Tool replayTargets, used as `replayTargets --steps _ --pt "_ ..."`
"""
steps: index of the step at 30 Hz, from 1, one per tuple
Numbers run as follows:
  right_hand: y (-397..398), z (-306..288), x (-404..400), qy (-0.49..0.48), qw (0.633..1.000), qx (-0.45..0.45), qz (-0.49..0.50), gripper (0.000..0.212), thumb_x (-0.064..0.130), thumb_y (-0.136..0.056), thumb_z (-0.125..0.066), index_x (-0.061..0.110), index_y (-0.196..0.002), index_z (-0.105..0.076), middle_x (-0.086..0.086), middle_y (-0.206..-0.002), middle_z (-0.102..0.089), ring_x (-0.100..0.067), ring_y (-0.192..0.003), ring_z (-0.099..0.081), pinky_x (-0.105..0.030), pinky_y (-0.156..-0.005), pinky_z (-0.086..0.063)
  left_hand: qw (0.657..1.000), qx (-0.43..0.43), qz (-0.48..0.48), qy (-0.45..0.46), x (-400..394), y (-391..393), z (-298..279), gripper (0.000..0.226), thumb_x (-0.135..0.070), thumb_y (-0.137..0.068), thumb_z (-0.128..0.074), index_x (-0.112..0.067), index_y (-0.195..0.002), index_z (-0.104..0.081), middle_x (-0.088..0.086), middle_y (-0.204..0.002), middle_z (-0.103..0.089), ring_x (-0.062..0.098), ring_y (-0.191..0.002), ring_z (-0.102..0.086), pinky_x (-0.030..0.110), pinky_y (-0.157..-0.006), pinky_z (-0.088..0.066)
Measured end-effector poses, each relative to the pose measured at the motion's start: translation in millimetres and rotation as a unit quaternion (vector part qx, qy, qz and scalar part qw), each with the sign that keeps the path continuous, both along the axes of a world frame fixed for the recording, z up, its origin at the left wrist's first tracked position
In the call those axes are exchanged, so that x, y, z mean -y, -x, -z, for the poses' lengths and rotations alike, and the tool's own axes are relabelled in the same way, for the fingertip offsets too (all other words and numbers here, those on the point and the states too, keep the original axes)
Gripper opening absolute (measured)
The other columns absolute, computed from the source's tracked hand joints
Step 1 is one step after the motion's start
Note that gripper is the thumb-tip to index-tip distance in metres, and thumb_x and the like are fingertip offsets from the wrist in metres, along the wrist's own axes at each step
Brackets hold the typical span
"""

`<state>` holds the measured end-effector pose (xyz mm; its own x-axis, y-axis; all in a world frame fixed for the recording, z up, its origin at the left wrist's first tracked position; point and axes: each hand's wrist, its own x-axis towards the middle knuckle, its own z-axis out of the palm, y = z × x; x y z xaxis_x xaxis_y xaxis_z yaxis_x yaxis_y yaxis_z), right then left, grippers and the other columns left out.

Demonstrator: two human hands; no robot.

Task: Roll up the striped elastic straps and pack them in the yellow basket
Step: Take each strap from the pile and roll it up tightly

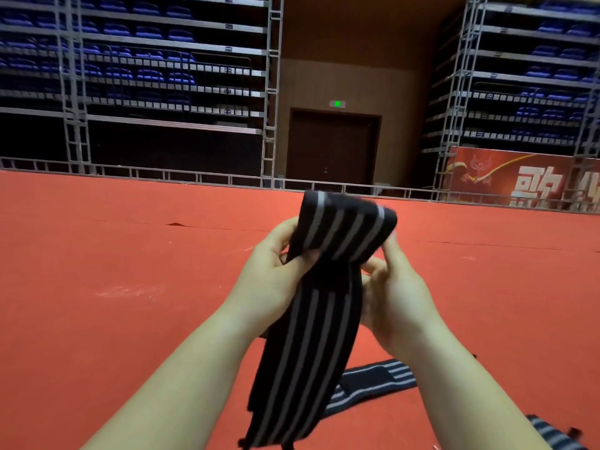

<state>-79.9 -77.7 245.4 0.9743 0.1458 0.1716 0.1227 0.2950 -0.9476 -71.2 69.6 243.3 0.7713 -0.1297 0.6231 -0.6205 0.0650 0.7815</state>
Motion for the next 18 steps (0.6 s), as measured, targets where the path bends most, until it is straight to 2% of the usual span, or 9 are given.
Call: replayTargets --steps 2,5,7,9,10,12,13,16,18 --pt "0.1 -2.4 5.2 -0.025 0.998 -0.029 -0.047 0.066 0.065 -0.086 -0.036 0.013 -0.082 -0.077 -0.009 -0.082 -0.072 -0.019 -0.068 -0.069 -0.025 -0.060 -0.055 0.998 0.040 -0.035 -0.013 -1.6 -1.5 1.1 0.039 0.008 -0.085 -0.058 -0.028 -0.097 -0.064 -0.012 -0.096 -0.070 0.004 -0.093 -0.066 0.019 -0.080 -0.050" --pt "0.2 -3.9 6.9 -0.013 0.998 0.002 -0.067 0.048 0.049 -0.076 -0.056 0.011 -0.100 -0.074 -0.010 -0.100 -0.073 -0.022 -0.088 -0.070 -0.035 -0.078 -0.053 0.991 0.074 -0.093 -0.055 -1.4 -1.1 1.1 0.055 0.013 -0.076 -0.054 -0.038 -0.085 -0.072 -0.014 -0.109 -0.062 0.004 -0.108 -0.058 0.022 -0.092 -0.046" --pt "0.0 -0.7 6.7 -0.003 0.999 0.038 -0.035 0.033 0.032 -0.079 -0.060 0.012 -0.104 -0.069 -0.009 -0.102 -0.073 -0.021 -0.090 -0.070 -0.033 -0.075 -0.055 0.997 0.031 -0.064 -0.039 -0.9 -0.9 -0.5 0.059 0.013 -0.079 -0.044 -0.037 -0.086 -0.074 -0.014 -0.111 -0.063 0.006 -0.111 -0.057 0.026 -0.097 -0.045" --pt "-0.2 3.2 5.8 0.026 0.996 0.086 0.017 0.026 0.024 -0.088 -0.057 0.014 -0.111 -0.065 -0.006 -0.105 -0.072 -0.019 -0.094 -0.070 -0.032 -0.072 -0.056 0.997 -0.056 0.028 0.042 0.2 1.5 -4.2 0.040 -0.004 -0.092 -0.044 -0.031 -0.102 -0.071 -0.007 -0.111 -0.068 0.012 -0.107 -0.062 0.029 -0.093 -0.049" --pt "1.4 4.5 4.5 0.051 0.991 0.111 0.047 0.029 0.023 -0.091 -0.056 0.017 -0.119 -0.060 -0.004 -0.110 -0.070 -0.018 -0.100 -0.068 -0.033 -0.078 -0.055 0.993 -0.091 0.054 0.058 0.0 4.2 -5.1 0.028 -0.023 -0.094 -0.046 -0.030 -0.113 -0.065 -0.004 -0.115 -0.067 0.013 -0.106 -0.063 0.030 -0.091 -0.051" --pt "4.3 6.4 0.4 0.104 0.976 0.157 0.111 0.048 0.026 -0.092 -0.056 0.025 -0.138 -0.044 0.007 -0.127 -0.060 -0.010 -0.116 -0.058 -0.030 -0.095 -0.048 0.992 -0.117 0.051 0.004 2.8 6.8 -3.1 0.054 -0.054 -0.084 -0.048 -0.029 -0.132 -0.049 -0.003 -0.129 -0.060 0.011 -0.115 -0.058 0.034 -0.099 -0.046" --pt "5.4 7.5 -2.4 0.125 0.967 0.178 0.136 0.057 0.028 -0.091 -0.056 0.029 -0.143 -0.034 0.014 -0.131 -0.053 -0.003 -0.120 -0.052 -0.024 -0.099 -0.044 0.992 -0.115 0.032 -0.033 5.5 6.9 -0.5 0.064 -0.059 -0.082 -0.047 -0.030 -0.138 -0.041 -0.005 -0.133 -0.056 0.009 -0.118 -0.055 0.033 -0.103 -0.042" --pt "8.0 11.1 -9.4 0.140 0.955 0.212 0.152 0.064 0.027 -0.093 -0.051 0.032 -0.148 -0.020 0.031 -0.122 -0.043 0.014 -0.115 -0.045 -0.004 -0.090 -0.040 0.994 -0.097 0.005 -0.040 14.5 14.1 0.9 0.059 -0.045 -0.091 -0.042 -0.030 -0.145 -0.025 -0.008 -0.132 -0.054 0.004 -0.118 -0.053 0.027 -0.103 -0.042" --pt "7.1 13.7 -9.4 0.144 0.955 0.215 0.142 0.065 0.029 -0.093 -0.049 0.033 -0.149 -0.016 0.029 -0.124 -0.044 0.014 -0.116 -0.045 -0.008 -0.093 -0.041 0.996 -0.076 -0.012 -0.034 16.0 16.1 1.8 0.060 -0.043 -0.089 -0.043 -0.028 -0.145 -0.025 -0.009 -0.130 -0.054 0.003 -0.119 -0.053 0.029 -0.105 -0.041"
